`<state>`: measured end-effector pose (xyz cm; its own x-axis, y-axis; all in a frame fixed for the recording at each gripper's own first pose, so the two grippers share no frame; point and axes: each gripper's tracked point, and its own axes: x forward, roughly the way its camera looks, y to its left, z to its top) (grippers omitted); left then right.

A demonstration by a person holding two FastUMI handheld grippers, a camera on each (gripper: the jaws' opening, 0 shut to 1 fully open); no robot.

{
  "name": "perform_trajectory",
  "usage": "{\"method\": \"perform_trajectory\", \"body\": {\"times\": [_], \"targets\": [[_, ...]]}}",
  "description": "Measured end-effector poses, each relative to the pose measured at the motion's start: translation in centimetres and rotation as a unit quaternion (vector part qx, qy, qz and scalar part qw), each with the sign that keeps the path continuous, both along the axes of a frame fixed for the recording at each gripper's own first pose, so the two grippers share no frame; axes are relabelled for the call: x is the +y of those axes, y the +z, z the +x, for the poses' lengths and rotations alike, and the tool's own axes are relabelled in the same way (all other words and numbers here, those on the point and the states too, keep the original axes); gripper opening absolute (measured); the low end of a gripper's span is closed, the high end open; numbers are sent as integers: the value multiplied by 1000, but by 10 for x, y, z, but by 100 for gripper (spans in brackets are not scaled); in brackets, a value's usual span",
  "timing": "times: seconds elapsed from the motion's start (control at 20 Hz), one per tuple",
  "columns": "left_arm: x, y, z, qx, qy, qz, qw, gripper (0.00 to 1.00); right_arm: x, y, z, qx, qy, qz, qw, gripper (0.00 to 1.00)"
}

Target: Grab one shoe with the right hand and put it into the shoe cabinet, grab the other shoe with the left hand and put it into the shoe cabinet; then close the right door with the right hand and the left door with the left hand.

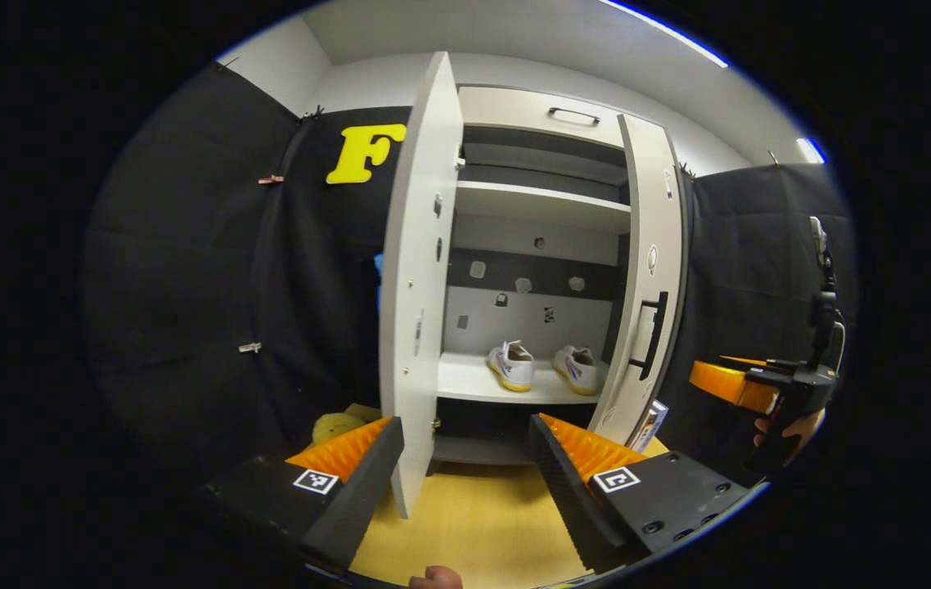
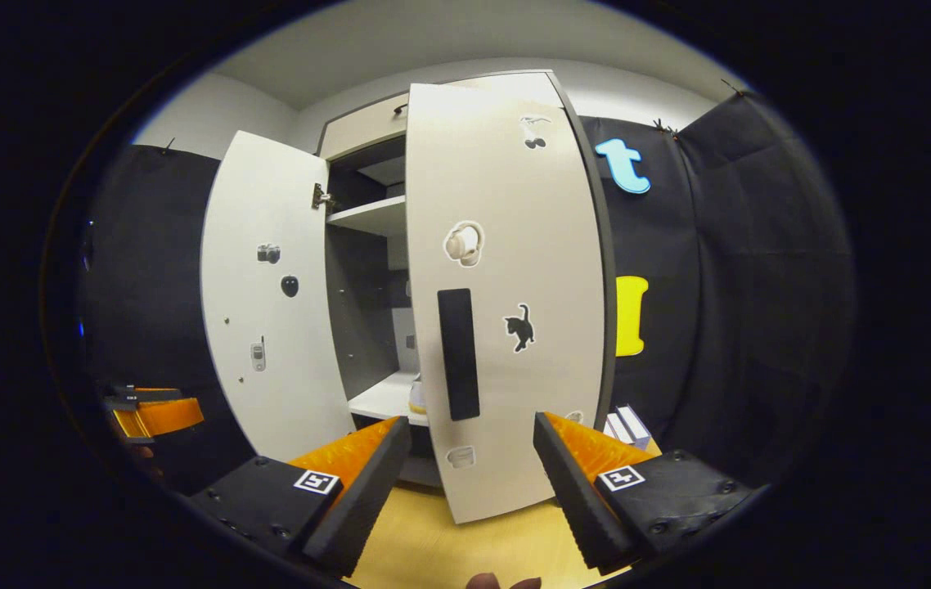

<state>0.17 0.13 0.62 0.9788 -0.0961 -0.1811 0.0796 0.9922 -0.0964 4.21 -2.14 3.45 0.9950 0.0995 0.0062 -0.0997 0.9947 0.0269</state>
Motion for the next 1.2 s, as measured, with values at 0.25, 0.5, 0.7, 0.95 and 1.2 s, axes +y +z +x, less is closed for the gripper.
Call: {"method": "perform_trajectory", "body": {"times": [0.25,0.5,0.7,0.95,1.2], "targets": [[65,11,5,-14,54,10,998,97,16,-8,-10,12,13,17,1000,99],[123,19,48,-29,89,18,995,95,20,-5,-17,12,16,27,999,98],[152,22,95,-32,101,-3,994,95,19,-3,-22,9,14,24,1000,98],[147,5,136,-12,84,23,996,95,14,1,-24,9,8,24,1000,98],[142,6,139,-29,95,40,994,94,15,2,-27,6,8,20,1000,98]]}}
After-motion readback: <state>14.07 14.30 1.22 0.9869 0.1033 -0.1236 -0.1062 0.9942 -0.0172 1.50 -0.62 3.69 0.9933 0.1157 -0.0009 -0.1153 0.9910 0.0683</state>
